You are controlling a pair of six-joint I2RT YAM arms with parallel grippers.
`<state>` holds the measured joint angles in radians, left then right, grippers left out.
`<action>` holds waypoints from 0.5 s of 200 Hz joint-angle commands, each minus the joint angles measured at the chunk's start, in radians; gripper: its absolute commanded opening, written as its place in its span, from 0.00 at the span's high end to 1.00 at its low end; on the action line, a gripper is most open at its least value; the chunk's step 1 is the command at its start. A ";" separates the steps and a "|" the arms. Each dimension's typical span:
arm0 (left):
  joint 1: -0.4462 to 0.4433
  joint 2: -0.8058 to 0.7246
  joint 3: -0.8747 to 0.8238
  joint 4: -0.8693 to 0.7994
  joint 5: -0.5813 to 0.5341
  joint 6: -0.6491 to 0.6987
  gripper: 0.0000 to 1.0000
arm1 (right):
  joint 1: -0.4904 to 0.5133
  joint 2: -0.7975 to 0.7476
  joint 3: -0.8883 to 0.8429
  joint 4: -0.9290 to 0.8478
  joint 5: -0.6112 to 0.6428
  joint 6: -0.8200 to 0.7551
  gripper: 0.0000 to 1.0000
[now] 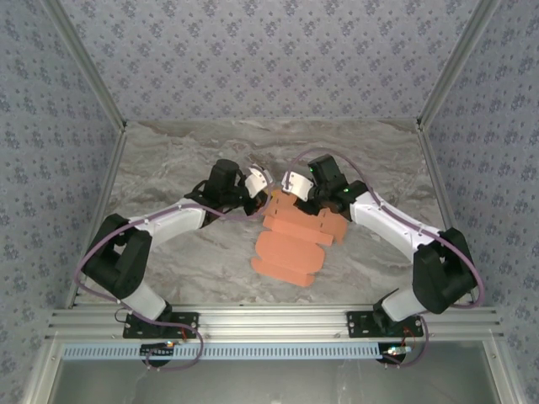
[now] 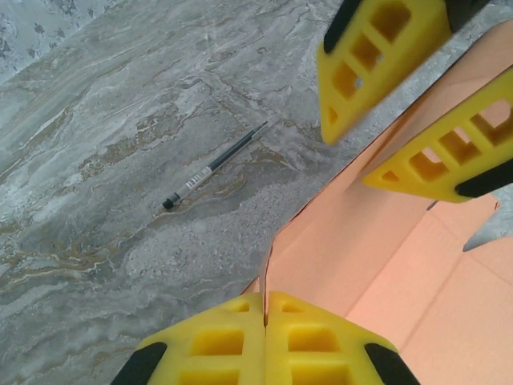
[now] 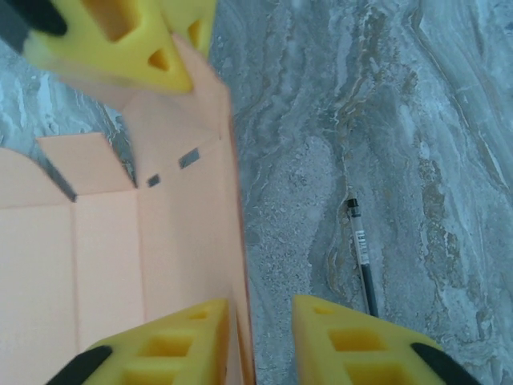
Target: Fold the paper box
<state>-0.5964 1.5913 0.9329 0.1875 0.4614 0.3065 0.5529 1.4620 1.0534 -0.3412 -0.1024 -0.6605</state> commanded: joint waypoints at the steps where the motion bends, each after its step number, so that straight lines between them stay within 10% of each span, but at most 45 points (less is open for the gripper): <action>1: 0.004 -0.017 0.021 -0.034 0.034 0.026 1.00 | -0.016 -0.041 0.002 -0.006 -0.007 0.018 0.68; 100: 0.022 -0.031 0.025 -0.072 0.038 0.068 1.00 | -0.100 -0.034 0.013 -0.140 -0.083 -0.028 0.67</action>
<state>-0.5804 1.5913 0.9333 0.1291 0.4679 0.3496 0.4667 1.4319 1.0515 -0.4210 -0.1581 -0.6697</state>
